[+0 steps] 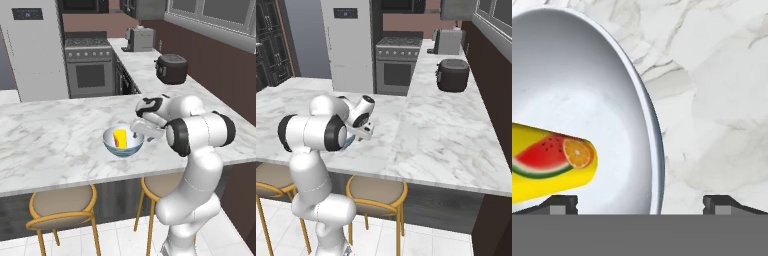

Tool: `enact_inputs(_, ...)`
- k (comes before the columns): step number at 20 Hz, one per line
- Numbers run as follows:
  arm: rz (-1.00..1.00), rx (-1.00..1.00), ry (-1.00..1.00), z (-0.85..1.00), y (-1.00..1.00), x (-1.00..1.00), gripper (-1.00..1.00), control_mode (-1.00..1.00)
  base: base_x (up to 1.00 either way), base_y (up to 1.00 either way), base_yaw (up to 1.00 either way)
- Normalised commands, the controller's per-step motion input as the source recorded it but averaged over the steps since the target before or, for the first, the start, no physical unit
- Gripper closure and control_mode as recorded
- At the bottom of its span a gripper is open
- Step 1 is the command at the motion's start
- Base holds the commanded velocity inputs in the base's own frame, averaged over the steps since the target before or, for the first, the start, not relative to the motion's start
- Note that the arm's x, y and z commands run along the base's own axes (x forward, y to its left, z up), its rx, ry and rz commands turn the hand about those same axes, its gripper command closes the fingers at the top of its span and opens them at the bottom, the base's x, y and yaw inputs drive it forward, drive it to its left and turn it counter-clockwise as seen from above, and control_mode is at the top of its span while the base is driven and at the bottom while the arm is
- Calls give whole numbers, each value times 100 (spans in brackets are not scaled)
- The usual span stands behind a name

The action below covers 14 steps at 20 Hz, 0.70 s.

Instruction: Place the cup inside the bowl on the dining table and move the bowl to any counter.

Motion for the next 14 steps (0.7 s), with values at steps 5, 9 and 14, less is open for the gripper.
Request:
enact_inputs(5, 0, 0, 2, -17, 6, 9, -100, -100, 0, 0, 0)
enact_inputs(9, 0, 0, 1, 0, 0, 0, -100, -100, 0, 0, 0)
enact_inputs(14, 0, 0, 0, 0, 0, 0, -100, -100, 0, 0, 0)
